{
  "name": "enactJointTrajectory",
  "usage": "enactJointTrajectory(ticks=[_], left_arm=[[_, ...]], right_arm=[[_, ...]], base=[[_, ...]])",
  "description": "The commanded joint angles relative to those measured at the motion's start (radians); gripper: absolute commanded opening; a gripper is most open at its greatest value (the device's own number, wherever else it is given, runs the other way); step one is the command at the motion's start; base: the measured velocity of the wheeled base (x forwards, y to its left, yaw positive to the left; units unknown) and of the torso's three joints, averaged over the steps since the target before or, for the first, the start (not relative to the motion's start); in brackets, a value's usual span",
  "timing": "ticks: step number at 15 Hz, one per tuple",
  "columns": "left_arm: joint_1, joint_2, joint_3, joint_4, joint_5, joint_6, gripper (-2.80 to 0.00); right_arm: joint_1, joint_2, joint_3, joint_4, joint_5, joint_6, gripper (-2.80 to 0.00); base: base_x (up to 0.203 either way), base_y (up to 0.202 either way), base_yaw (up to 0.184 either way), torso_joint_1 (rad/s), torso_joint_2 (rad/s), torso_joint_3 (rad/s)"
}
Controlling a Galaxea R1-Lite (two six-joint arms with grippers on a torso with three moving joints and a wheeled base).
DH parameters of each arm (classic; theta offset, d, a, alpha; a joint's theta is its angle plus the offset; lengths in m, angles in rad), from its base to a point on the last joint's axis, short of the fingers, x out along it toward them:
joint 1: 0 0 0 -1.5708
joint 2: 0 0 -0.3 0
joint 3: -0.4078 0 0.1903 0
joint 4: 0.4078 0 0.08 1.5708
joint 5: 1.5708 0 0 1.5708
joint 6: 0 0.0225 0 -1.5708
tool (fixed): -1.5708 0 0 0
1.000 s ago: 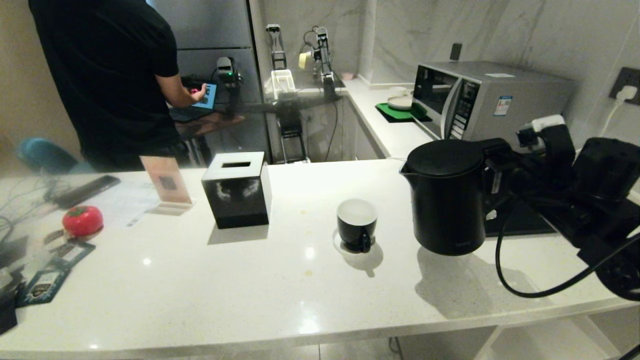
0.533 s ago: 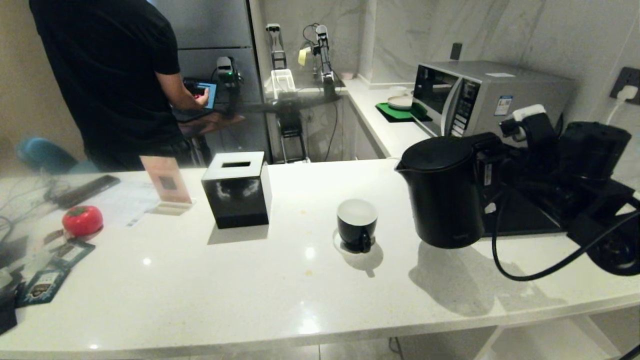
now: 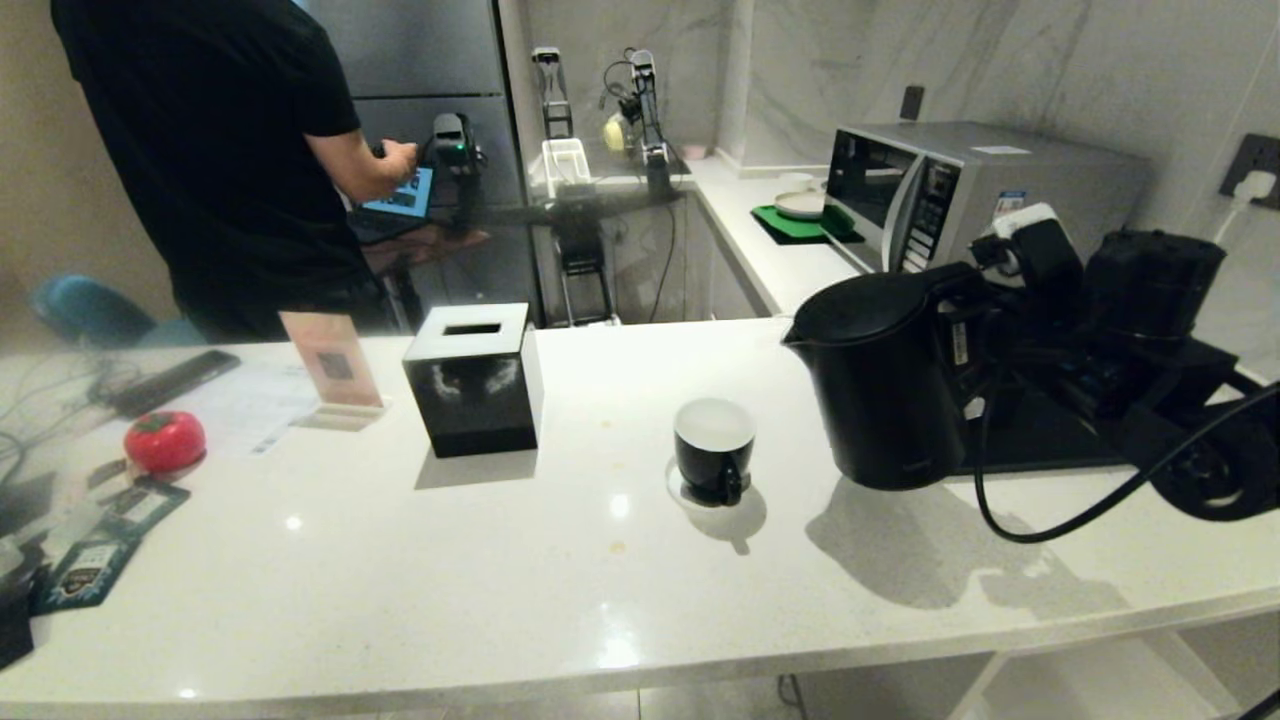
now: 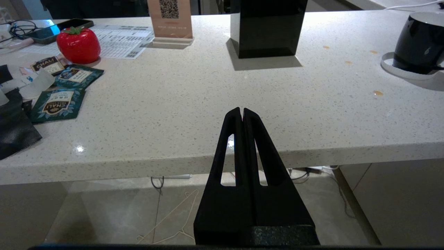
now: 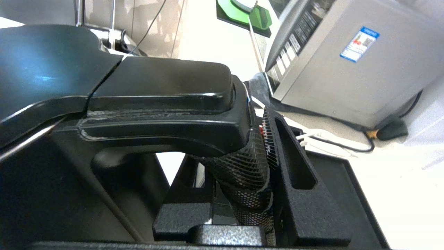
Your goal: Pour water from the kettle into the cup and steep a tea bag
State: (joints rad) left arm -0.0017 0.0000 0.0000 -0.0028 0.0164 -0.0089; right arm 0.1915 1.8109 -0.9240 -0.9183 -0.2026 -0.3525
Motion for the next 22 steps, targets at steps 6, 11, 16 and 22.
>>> enactJointTrajectory(ticks=[6, 11, 16, 22], left_arm=[[0.000, 0.002, 0.000, 0.000, 0.000, 0.000, -2.80], [0.000, 0.002, 0.000, 0.000, 0.000, 0.000, -2.80], [0.000, 0.002, 0.000, 0.000, 0.000, 0.000, -2.80], [0.000, 0.002, 0.000, 0.000, 0.000, 0.000, -2.80]], right_arm=[[0.020, 0.020, -0.043, 0.000, -0.007, -0.059, -2.80], [0.029, 0.035, -0.079, 0.033, -0.018, -0.096, -2.80], [0.043, 0.061, -0.102, 0.032, -0.017, -0.174, -2.80], [0.045, 0.093, -0.133, 0.035, -0.015, -0.253, -2.80]], base=[[0.000, 0.000, 0.000, 0.000, 0.00, 0.000], [0.000, 0.000, 0.000, 0.000, 0.00, 0.000], [0.000, 0.000, 0.000, 0.000, 0.00, 0.000], [0.000, 0.000, 0.000, 0.000, 0.00, 0.000]])
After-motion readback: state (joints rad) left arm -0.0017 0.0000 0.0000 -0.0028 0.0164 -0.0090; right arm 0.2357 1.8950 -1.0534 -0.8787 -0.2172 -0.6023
